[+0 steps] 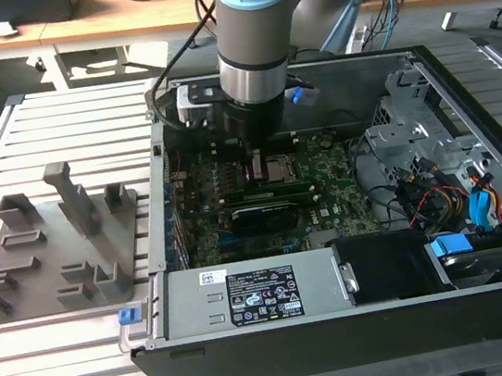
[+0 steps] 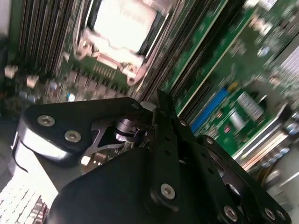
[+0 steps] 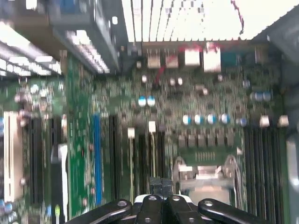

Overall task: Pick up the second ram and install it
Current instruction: 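Press down the second ram until it locks into place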

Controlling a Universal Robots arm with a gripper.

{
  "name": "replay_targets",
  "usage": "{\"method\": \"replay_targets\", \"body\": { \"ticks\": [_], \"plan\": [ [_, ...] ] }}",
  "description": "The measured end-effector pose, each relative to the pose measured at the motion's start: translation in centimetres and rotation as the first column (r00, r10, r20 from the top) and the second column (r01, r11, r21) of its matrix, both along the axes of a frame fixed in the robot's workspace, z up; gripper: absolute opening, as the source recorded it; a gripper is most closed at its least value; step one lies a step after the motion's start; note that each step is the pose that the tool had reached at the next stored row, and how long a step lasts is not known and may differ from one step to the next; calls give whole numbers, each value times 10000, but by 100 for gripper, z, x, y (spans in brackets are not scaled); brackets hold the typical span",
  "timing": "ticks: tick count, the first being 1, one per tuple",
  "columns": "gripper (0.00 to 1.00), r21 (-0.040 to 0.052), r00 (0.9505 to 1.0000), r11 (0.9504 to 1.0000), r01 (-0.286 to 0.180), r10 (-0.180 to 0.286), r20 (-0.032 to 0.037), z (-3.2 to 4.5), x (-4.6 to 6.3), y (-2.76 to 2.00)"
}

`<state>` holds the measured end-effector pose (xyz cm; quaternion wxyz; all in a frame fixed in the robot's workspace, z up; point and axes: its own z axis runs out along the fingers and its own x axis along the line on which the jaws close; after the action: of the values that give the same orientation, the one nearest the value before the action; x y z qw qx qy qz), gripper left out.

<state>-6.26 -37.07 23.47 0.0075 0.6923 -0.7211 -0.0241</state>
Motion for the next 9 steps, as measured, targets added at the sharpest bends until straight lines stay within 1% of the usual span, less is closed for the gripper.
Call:
{"method": "replay_targets", "body": {
  "ticks": [1, 2, 6, 8, 9],
  "plan": [
    [11, 0, 10000, 10000, -2, 2, 0, -4, -75, -2],
    [11, 2, 10000, 10000, 0, 0, 1, -8, -97, -2],
    [11, -2, 10000, 10000, -1, 1, -1, -50, -105, -3],
    [11, -6, 10000, 10000, -1, 1, -2, -62, -106, -3],
    [11, 4, 10000, 10000, -1, 1, 1, -56, -104, -2]
  ]
}}
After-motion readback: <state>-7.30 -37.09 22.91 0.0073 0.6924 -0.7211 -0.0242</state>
